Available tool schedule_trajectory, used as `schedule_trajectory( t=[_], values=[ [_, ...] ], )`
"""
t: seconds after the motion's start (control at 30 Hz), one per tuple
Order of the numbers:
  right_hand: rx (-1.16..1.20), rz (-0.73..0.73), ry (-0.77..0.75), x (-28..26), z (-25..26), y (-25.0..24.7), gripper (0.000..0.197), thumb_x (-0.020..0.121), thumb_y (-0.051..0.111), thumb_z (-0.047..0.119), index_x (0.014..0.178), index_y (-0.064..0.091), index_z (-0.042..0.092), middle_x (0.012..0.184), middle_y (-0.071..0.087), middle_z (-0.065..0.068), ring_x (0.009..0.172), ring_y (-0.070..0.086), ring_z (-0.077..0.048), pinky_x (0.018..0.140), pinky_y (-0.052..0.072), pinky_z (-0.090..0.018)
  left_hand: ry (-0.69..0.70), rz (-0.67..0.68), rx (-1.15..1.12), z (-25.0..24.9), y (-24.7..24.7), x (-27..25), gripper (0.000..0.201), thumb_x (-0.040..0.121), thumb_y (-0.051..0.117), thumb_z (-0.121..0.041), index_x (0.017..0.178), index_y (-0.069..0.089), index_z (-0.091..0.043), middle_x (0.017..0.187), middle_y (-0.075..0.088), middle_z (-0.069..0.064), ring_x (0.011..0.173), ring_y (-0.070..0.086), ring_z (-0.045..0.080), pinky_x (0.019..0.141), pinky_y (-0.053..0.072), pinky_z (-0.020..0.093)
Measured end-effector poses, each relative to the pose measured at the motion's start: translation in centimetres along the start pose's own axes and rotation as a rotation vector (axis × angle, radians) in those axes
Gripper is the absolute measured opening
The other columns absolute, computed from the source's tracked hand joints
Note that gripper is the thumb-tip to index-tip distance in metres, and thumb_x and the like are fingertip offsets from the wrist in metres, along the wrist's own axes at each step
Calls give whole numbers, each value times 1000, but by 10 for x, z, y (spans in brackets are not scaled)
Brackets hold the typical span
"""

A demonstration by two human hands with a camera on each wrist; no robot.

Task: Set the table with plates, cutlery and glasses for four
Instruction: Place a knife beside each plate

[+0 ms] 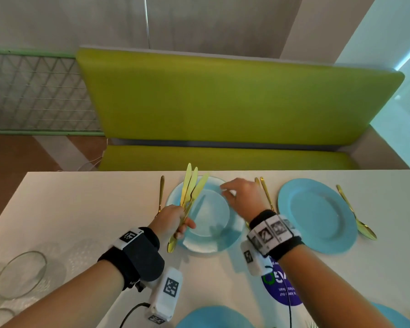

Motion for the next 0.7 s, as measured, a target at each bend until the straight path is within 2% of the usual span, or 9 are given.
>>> schedule_trajectory(
  t=[0.07,0.13,0.23,0.33,0.37,0.43,0.53,0.7],
  values=[
    [9,-73,-350,-19,48,7,17,69,67,9,76,77,21,74,73,4,58,69,-16,46,56,-28,11,8,-30,-2,1,-4,22,88,26,0,86,48,-1,60,60,13,45,33,14,34,27,17],
    [-40,-71,-512,-28,69,21,20,67,65,7,73,76,22,69,70,5,52,66,-16,36,50,-25,11,27,-53,-4,1,-10,25,90,25,-2,85,49,-2,54,61,11,43,34,13,33,28,17],
    [-93,-103,-602,-31,84,29,20,71,60,9,69,74,23,68,69,5,50,64,-16,35,46,-21,4,70,-86,-5,-2,-18,29,92,26,-4,79,52,-1,52,61,10,39,36,11,34,30,17],
    [-111,-117,-659,-31,96,32,15,59,78,6,64,72,20,65,68,5,49,62,-17,35,46,-21,5,99,-93,-5,-11,-24,27,92,26,-4,82,51,-2,53,62,10,37,37,11,35,30,18],
    [-116,-117,-680,-32,101,34,15,59,77,6,62,71,19,63,67,5,48,61,-17,35,45,-21,8,105,-102,-5,-14,-26,26,92,26,-3,82,50,-2,53,62,10,36,38,11,36,29,18],
    [-118,-110,-717,-32,110,37,14,67,64,7,61,70,18,59,65,5,47,60,-17,35,45,-21,15,113,-124,-5,-23,-31,25,93,26,-3,83,50,-1,54,63,11,36,38,11,36,29,17],
    [-130,-97,-736,-31,123,42,26,76,48,14,65,71,18,61,66,5,48,61,-15,36,46,-21,30,100,-149,-3,-38,-36,27,94,27,-4,85,52,-1,57,63,13,42,39,14,37,32,18],
    [-150,-90,-841,-36,151,45,18,75,54,15,68,71,15,63,65,3,49,61,-15,37,43,-18,14,106,-185,1,-60,-45,30,95,27,-6,80,53,0,60,57,13,41,38,12,36,32,18]
  ],
)
Point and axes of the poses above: each hand's wrist, its own x-axis towards the middle knuckle, its own y-axis out of the palm, z = x × y, the point moved 7 cm from there along x, towards the middle knuckle
